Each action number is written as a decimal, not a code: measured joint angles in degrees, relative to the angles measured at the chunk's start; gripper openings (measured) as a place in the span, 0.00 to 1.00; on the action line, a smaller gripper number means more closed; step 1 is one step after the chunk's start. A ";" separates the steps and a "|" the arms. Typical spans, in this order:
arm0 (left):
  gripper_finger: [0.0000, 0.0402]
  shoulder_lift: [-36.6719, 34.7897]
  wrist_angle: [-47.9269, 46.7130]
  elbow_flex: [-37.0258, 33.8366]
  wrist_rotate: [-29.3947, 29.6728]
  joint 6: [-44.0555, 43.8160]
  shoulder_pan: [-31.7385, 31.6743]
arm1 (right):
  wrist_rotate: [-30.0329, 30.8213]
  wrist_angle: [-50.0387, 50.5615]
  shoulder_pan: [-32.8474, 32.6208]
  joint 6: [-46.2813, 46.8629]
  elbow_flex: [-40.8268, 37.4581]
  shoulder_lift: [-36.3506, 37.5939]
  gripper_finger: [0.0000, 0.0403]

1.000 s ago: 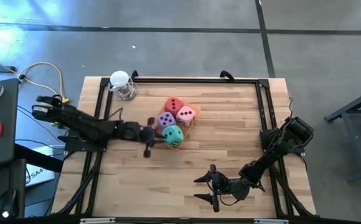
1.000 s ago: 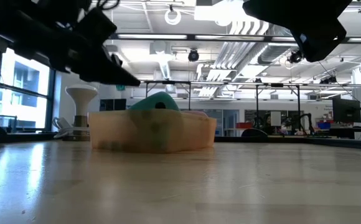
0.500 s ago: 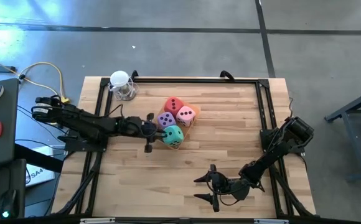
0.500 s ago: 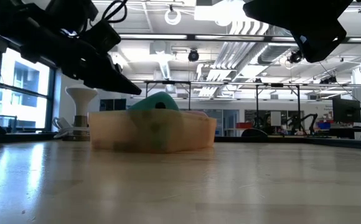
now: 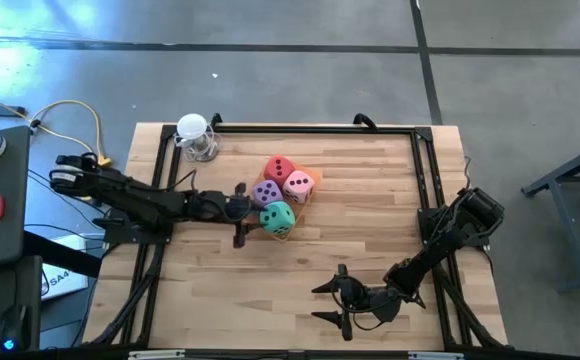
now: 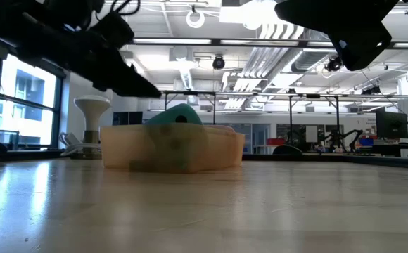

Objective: Pick & Place Dice
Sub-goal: Return to Home Position

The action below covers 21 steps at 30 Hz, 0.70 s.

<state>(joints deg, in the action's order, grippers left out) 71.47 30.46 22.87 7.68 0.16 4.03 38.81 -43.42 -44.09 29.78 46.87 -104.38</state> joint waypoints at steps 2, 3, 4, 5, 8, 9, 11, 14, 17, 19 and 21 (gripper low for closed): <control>0.54 -1.07 -0.07 0.00 0.46 0.40 1.44 | 0.01 0.00 0.00 0.23 0.00 0.00 0.68; 0.56 -1.85 -0.47 0.00 0.57 0.36 2.29 | 0.02 -0.02 0.01 0.24 0.00 0.00 0.68; 0.58 -2.84 -0.85 0.00 0.63 0.49 3.05 | 0.02 -0.04 0.01 0.26 0.00 0.00 0.68; 0.59 -3.91 -1.35 0.00 0.59 1.32 3.64 | 0.02 -0.04 0.00 0.26 0.00 0.00 0.68; 0.61 -8.89 -7.54 0.02 0.39 2.39 5.25 | 0.52 -1.81 0.00 -0.59 0.00 0.00 0.68; 0.61 -10.89 -11.11 0.02 0.39 0.78 5.65 | 1.47 -3.70 -0.01 -2.27 -0.02 0.09 0.68; 0.60 -15.79 -20.57 0.02 0.39 -3.52 6.22 | 2.16 -8.76 -0.27 -7.82 0.00 0.48 0.68; 0.59 -23.38 -33.31 0.00 0.42 -7.33 6.93 | 1.40 -14.88 -1.10 -18.22 0.00 0.78 0.65; 0.55 -30.12 -37.86 -0.25 0.46 -9.51 7.79 | 1.50 -15.89 -1.19 -23.55 0.00 1.39 0.57; 0.52 -33.62 -38.89 -0.50 0.44 -10.14 8.49 | 1.75 -15.85 -0.42 -24.84 0.00 1.44 0.49; 0.49 -35.85 -40.18 -0.61 0.44 -10.20 9.19 | 1.79 -15.16 0.42 -24.94 0.00 1.44 0.39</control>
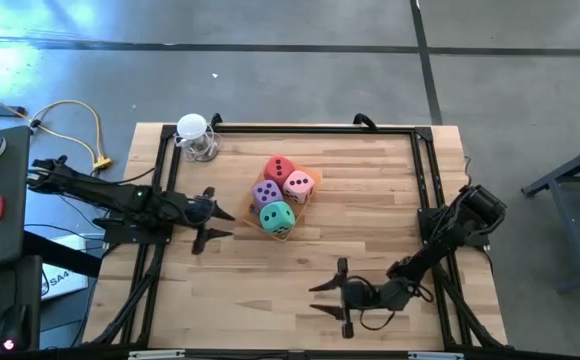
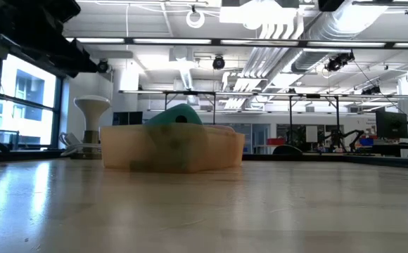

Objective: Pick & Place Dice
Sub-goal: Return to Home Position

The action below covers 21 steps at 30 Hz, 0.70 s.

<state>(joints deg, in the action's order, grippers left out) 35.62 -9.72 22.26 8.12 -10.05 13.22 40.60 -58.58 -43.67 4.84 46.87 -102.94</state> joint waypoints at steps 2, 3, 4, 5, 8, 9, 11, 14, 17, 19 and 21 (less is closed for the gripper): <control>0.45 -1.47 -2.31 0.00 0.02 -0.09 0.64 | -0.68 0.60 0.75 1.12 0.00 0.02 0.29; 0.43 -1.81 -3.58 -0.02 0.02 -0.09 0.96 | -1.40 1.56 1.15 2.38 0.00 0.04 0.25; 0.41 -2.07 -4.64 -0.02 0.02 -0.09 1.29 | -2.45 2.36 1.55 3.81 0.00 0.04 0.20; 0.38 -2.34 -5.91 -0.02 0.02 -0.10 1.62 | -3.59 2.82 1.83 4.88 0.00 0.04 0.15; 0.31 -2.47 -7.85 -0.04 0.02 -0.09 2.43 | -6.28 2.62 2.28 6.35 0.00 0.04 0.03; 0.28 -2.47 -8.13 -0.04 0.00 -0.09 2.71 | -6.49 2.68 2.30 6.78 0.00 0.04 0.02; 0.22 -2.47 -8.44 -0.04 -0.96 -0.07 3.12 | -6.11 2.62 2.20 7.24 0.00 0.04 0.02; 0.13 -2.47 -8.37 -0.04 -2.38 0.07 3.26 | -5.98 2.53 2.20 7.36 0.00 0.04 0.02; 0.10 -2.47 -8.32 -0.04 -2.43 -0.76 3.24 | -5.80 2.38 2.24 7.36 0.00 0.04 0.01; 0.10 -2.47 -8.30 -0.04 -2.45 -0.85 3.23 | -5.79 2.38 2.24 7.36 0.00 0.04 0.01; 0.10 -2.47 -8.31 -0.04 -3.12 -1.46 3.23 | -5.81 2.38 2.24 7.36 0.00 0.04 0.01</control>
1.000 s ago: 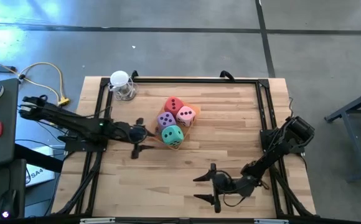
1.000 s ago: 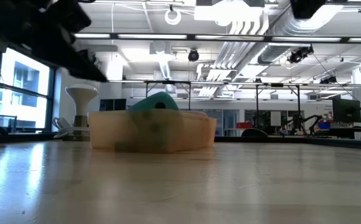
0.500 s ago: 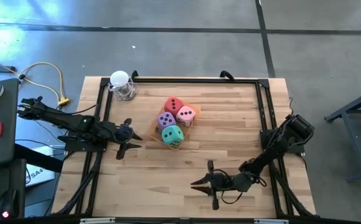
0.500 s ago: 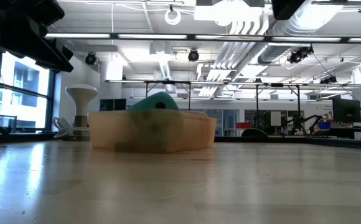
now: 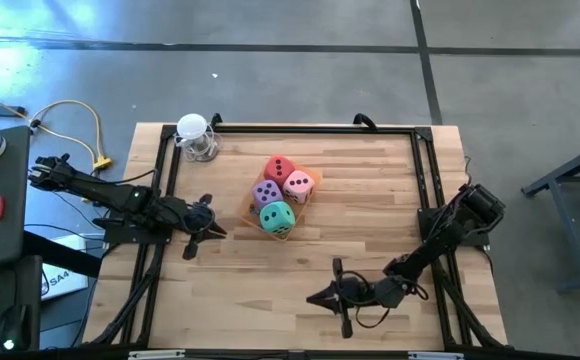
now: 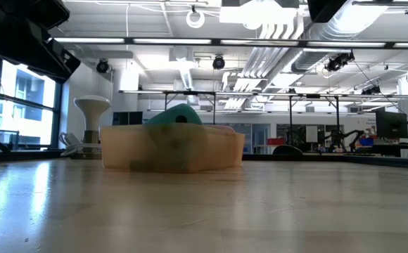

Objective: Pick & Place Dice
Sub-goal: Return to Home Position

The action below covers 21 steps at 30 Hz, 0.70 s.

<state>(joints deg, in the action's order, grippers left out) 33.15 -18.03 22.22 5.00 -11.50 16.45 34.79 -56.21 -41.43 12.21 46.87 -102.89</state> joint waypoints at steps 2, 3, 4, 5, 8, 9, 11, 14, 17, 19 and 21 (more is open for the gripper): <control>0.10 0.00 0.02 0.00 -0.53 -0.11 0.01 | 0.00 0.01 -0.04 0.04 0.00 0.00 0.01; 0.10 0.00 0.01 0.00 -0.62 -0.16 0.00 | -0.02 0.00 -0.04 0.22 0.00 0.00 0.01; 0.10 0.00 0.03 0.00 -0.64 -0.16 0.00 | -0.05 0.02 -0.04 0.30 0.00 0.00 0.01; 0.10 0.00 0.03 0.00 -0.64 -0.16 0.00 | -0.22 0.02 -0.04 0.54 0.00 0.00 0.01; 0.10 0.00 0.33 0.00 -0.66 -1.89 0.00 | -0.24 0.04 -0.04 1.32 0.00 0.00 0.01; 0.10 0.00 0.83 0.00 -0.66 -2.41 0.00 | -0.24 0.04 -0.04 1.42 0.00 0.00 0.01; 0.10 0.00 2.09 0.00 -0.69 -2.12 0.11 | -0.25 0.04 -0.04 1.51 0.00 0.00 0.01; 0.10 0.00 2.21 0.00 -0.67 1.76 1.24 | -0.26 0.05 -0.04 1.51 0.00 0.00 0.01; 0.10 0.58 1.62 0.00 -1.71 5.82 2.78 | -0.24 0.07 -0.02 1.38 0.00 0.00 0.00; 0.10 1.48 1.15 0.00 -3.00 7.04 3.66 | -0.24 0.07 -0.02 1.27 0.00 0.00 0.00; 0.10 2.75 -0.16 0.02 -4.13 6.67 4.55 | -0.24 0.07 -0.02 1.21 0.00 0.00 0.00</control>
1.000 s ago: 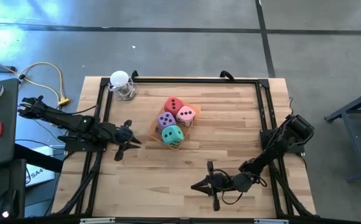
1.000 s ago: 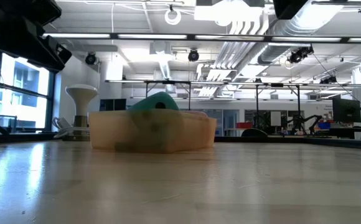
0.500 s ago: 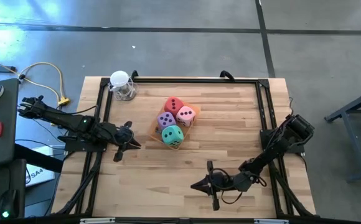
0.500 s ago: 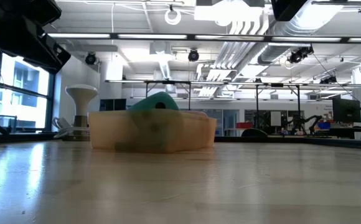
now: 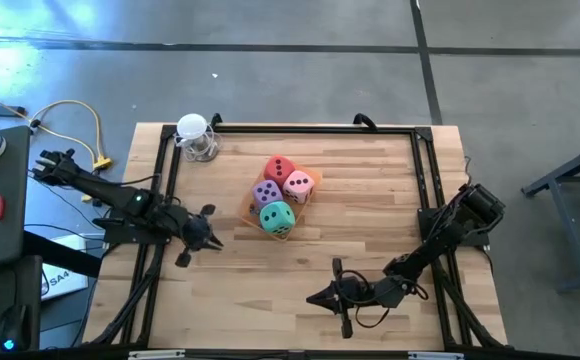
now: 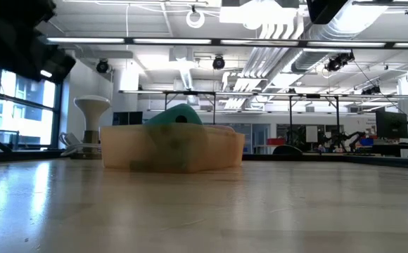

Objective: Pick & Place Dice
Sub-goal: Return to Home Position

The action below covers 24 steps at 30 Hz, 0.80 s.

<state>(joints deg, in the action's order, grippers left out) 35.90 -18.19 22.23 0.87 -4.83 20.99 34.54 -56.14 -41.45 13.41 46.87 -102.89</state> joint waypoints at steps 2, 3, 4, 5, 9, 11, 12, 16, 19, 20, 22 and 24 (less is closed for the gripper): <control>0.10 1.86 -2.01 0.01 -0.90 -2.34 0.69 | 0.00 0.01 0.00 -0.04 0.00 0.00 0.00; 0.10 3.09 -2.65 0.01 -1.02 -3.91 0.81 | 0.00 0.00 0.00 -0.10 0.00 0.00 0.00; 0.10 4.28 -2.70 0.01 -1.01 -5.67 0.93 | 0.00 0.02 0.00 -0.11 0.00 0.00 0.00; 0.10 5.41 -2.17 0.01 -0.97 -7.35 0.94 | 0.00 0.02 0.00 -0.12 0.00 0.00 0.00; 0.10 9.44 0.96 0.01 -0.80 -8.51 0.50 | 0.00 0.02 0.02 -0.21 0.00 0.00 0.00; 0.10 10.80 2.79 0.02 -0.79 -8.10 0.18 | 0.00 0.02 0.02 -0.69 0.00 0.00 0.00; 0.10 11.29 3.25 0.03 -0.80 -8.10 -0.04 | 0.00 0.02 0.00 -0.94 0.00 0.00 0.00; 0.10 11.50 6.60 0.03 -0.97 -8.10 -1.09 | 0.00 0.02 0.00 -0.99 0.00 0.00 0.00; 0.10 11.23 10.17 0.03 -2.34 -8.08 -1.23 | 0.00 0.04 0.00 -1.01 0.00 0.00 0.00; 0.10 11.18 11.88 0.03 -3.16 -8.08 -1.22 | 0.00 0.07 0.00 -1.01 0.00 0.00 0.00; 0.10 11.17 14.85 0.03 -5.14 -7.08 -1.22 | 0.00 0.09 0.00 -1.22 0.00 0.00 0.00; 0.10 11.19 17.38 0.03 -7.39 -3.92 -1.22 | 0.00 0.12 0.00 -1.23 0.00 0.00 0.00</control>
<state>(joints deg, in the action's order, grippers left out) 47.09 -0.80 22.26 -6.52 -8.75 19.77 34.54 -56.02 -41.45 12.19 46.87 -102.89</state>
